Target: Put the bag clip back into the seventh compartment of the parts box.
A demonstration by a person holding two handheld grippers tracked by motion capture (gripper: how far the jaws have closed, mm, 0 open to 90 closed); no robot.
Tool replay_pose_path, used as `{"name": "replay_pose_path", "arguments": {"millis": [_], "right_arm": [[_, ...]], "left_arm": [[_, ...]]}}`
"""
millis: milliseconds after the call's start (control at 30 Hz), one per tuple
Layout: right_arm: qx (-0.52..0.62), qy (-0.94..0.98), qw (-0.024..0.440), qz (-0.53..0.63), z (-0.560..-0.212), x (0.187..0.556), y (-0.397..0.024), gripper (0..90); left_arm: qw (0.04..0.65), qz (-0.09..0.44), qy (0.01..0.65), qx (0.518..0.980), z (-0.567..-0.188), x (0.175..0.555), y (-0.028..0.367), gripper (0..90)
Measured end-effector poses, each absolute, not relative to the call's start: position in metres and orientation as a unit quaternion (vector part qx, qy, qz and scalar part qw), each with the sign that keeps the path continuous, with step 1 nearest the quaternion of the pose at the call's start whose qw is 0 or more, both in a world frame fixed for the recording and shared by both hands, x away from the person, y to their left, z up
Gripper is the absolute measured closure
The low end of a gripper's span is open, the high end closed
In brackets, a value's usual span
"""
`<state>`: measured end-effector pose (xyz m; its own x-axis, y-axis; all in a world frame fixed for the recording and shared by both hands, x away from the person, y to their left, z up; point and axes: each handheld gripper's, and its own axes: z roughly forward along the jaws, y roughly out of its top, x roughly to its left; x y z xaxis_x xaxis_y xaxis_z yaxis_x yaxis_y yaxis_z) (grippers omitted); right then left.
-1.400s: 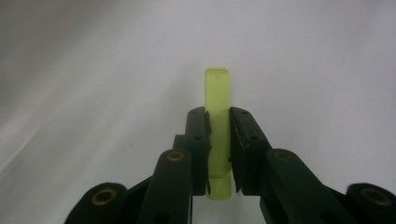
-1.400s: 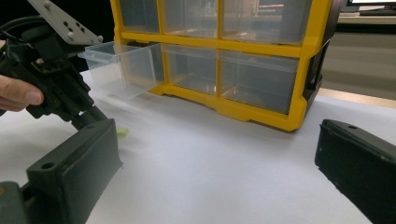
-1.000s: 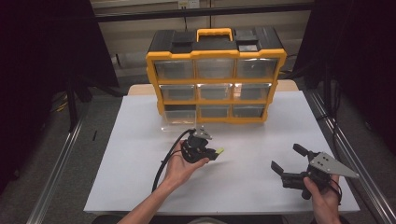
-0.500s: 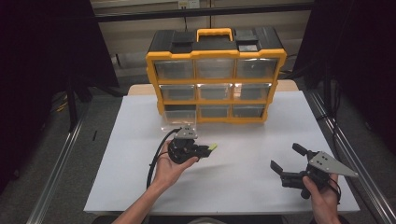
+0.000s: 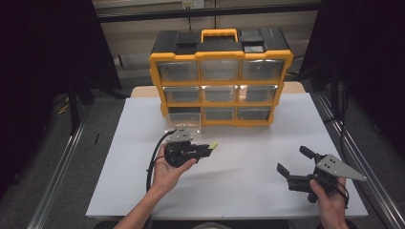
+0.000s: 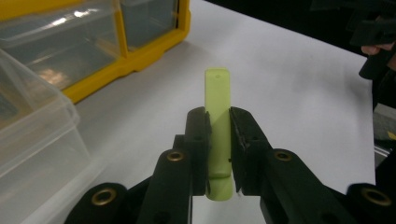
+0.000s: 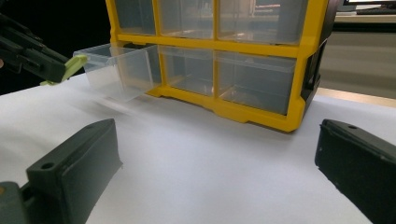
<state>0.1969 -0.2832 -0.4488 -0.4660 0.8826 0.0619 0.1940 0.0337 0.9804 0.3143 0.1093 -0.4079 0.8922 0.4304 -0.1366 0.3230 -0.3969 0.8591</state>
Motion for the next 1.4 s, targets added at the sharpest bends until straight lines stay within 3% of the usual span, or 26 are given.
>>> {"name": "replay_pose_path", "arguments": {"millis": [1400], "right_arm": [[0.415,0.643,0.308,0.566,-0.449,0.196,-0.285,0.0]], "left_arm": [[0.561,0.104,0.241,0.785,-0.345,0.324,0.184,78.4]]}}
